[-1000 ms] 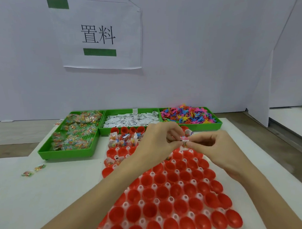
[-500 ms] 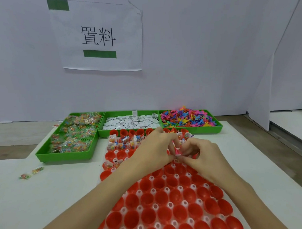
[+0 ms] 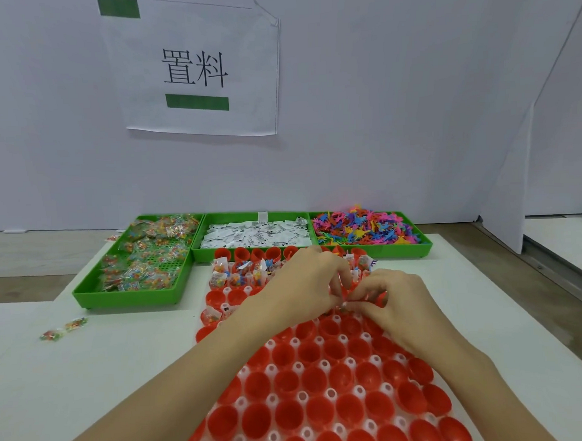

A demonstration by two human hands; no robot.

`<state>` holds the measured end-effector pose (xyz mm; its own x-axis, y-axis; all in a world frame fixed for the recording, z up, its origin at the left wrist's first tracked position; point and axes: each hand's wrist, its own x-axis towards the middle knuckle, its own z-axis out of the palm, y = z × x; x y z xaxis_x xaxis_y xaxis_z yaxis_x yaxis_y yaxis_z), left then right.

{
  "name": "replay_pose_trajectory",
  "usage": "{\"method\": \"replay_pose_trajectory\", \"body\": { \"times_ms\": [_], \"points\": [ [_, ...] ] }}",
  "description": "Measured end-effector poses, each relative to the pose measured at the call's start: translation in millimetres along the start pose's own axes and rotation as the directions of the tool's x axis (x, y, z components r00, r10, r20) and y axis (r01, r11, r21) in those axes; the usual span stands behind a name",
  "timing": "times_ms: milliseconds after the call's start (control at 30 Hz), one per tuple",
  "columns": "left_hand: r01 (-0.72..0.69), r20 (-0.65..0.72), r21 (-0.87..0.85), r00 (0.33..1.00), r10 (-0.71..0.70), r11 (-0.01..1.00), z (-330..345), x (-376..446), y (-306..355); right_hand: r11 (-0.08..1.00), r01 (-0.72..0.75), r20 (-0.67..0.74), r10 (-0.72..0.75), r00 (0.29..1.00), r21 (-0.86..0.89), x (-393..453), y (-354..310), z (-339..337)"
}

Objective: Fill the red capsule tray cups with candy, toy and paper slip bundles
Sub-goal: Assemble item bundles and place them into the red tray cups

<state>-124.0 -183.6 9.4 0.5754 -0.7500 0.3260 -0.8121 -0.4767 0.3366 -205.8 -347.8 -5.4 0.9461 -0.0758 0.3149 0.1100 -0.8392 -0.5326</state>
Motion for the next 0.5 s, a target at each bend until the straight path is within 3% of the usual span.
{"method": "replay_pose_trajectory", "body": {
  "times_ms": [167,333,500],
  "points": [
    [-0.013,-0.014,0.032,1.000,0.013,0.999,3.2,2.3,0.9,0.997,0.003,0.041,0.000,0.999,-0.080,0.1,0.0,1.3],
    [0.035,-0.024,-0.022,0.999,-0.035,0.999,-0.2,1.0,3.3,0.998,-0.063,-0.009,0.063,0.998,-0.006,-0.4,-0.4,3.5],
    [0.040,-0.035,-0.016,0.999,-0.041,0.999,-1.3,-2.3,4.7,0.999,0.021,0.049,-0.019,0.999,-0.039,-2.3,-0.9,-4.4]
  ]
}}
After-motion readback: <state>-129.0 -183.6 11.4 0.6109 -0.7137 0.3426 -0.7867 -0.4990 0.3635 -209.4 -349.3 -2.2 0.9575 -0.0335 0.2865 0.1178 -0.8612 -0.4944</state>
